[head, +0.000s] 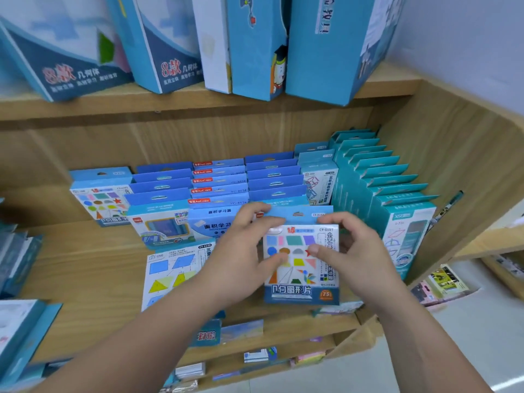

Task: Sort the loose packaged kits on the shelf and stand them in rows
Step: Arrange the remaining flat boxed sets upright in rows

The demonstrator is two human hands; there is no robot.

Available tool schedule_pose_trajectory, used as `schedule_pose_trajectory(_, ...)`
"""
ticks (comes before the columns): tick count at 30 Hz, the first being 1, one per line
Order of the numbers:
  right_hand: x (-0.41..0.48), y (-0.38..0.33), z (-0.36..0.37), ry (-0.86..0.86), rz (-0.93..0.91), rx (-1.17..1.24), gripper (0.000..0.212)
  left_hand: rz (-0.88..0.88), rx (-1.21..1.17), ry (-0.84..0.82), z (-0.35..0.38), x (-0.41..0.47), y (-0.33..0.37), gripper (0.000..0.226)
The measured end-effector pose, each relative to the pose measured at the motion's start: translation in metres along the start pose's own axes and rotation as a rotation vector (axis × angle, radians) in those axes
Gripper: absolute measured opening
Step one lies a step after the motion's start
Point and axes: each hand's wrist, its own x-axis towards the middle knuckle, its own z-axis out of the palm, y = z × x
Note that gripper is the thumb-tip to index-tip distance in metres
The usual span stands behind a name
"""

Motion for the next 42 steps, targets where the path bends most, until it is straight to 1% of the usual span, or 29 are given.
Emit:
schedule_pose_trajectory(1, -0.001, -0.011, 0.001, -0.003, -0.025, 0.023, 0.038, 0.023, -0.05, 0.101, -0.007, -0.002, 0.002, 0.048)
schedule_pose_trajectory(2, -0.002, -0.023, 0.003, -0.006, -0.051, 0.043, 0.038, 0.025, -0.098, 0.185, -0.015, -0.004, 0.005, 0.046)
schedule_pose_trajectory(3, -0.003, -0.033, 0.007, -0.009, -0.079, 0.062, 0.038, 0.01, -0.159, 0.251, -0.023, -0.006, 0.008, 0.05)
schedule_pose_trajectory(4, -0.004, -0.044, 0.012, -0.012, -0.11, 0.077, 0.039, -0.02, -0.243, 0.296, -0.032, -0.009, 0.011, 0.059)
schedule_pose_trajectory(6, -0.006, -0.062, 0.026, -0.018, -0.17, 0.105, 0.039, -0.119, -0.479, 0.316, -0.05, -0.014, 0.016, 0.074)
schedule_pose_trajectory(7, -0.006, -0.07, 0.034, -0.022, -0.198, 0.121, 0.04, -0.168, -0.576, 0.309, -0.06, -0.017, 0.017, 0.074)
schedule_pose_trajectory(8, -0.005, -0.077, 0.044, -0.031, -0.224, 0.129, 0.04, -0.202, -0.624, 0.298, -0.071, -0.02, 0.015, 0.067)
schedule_pose_trajectory(9, -0.004, -0.082, 0.054, -0.045, -0.248, 0.132, 0.041, -0.214, -0.632, 0.287, -0.083, -0.024, 0.012, 0.056)
schedule_pose_trajectory(10, -0.001, -0.086, 0.066, -0.064, -0.267, 0.135, 0.042, -0.215, -0.623, 0.283, -0.096, -0.028, 0.008, 0.046)
schedule_pose_trajectory(12, 0.003, -0.092, 0.092, -0.112, -0.288, 0.139, 0.044, -0.214, -0.604, 0.287, -0.121, -0.039, -0.003, 0.035)
schedule_pose_trajectory(14, 0.009, -0.097, 0.119, -0.154, -0.315, 0.106, 0.044, -0.217, -0.566, 0.307, -0.144, -0.05, -0.018, 0.034)
schedule_pose_trajectory(17, 0.021, -0.101, 0.159, -0.157, -0.363, 0.011, 0.04, -0.234, -0.502, 0.409, -0.174, -0.069, -0.052, 0.034)
schedule_pose_trajectory(20, 0.033, -0.093, 0.192, -0.184, -0.358, -0.18, 0.031, -0.263, -0.513, 0.504, -0.204, -0.09, -0.091, 0.036)
schedule_pose_trajectory(22, 0.036, -0.083, 0.21, -0.225, -0.345, -0.351, 0.025, -0.295, -0.503, 0.509, -0.221, -0.103, -0.117, 0.036)
schedule_pose_trajectory(25, 0.032, -0.067, 0.226, -0.26, -0.362, -0.535, 0.024, -0.367, -0.526, 0.491, -0.233, -0.117, -0.156, 0.03)
schedule_pose_trajectory(29, 0.027, -0.05, 0.234, -0.247, -0.35, -0.68, 0.025, -0.495, -0.582, 0.46, -0.227, -0.123, -0.199, 0.029)
schedule_pose_trajectory(31, 0.024, -0.043, 0.236, -0.241, -0.352, -0.768, 0.027, -0.527, -0.587, 0.438, -0.223, -0.119, -0.211, 0.028)
schedule_pose_trajectory(33, 0.021, -0.039, 0.239, -0.193, -0.38, -0.806, 0.028, -0.545, -0.584, 0.418, -0.221, -0.112, -0.22, 0.027)
schedule_pose_trajectory(35, 0.017, -0.039, 0.24, -0.103, -0.411, -0.826, 0.032, -0.539, -0.567, 0.409, -0.22, -0.102, -0.227, 0.028)
schedule_pose_trajectory(39, 0.012, -0.036, 0.241, -0.012, -0.357, -0.825, 0.046, -0.47, -0.441, 0.428, -0.219, -0.084, -0.243, 0.032)
schedule_pose_trajectory(42, 0.007, -0.031, 0.242, 0.016, -0.295, -0.848, 0.052, -0.466, -0.213, 0.421, -0.218, -0.07, -0.256, 0.035)
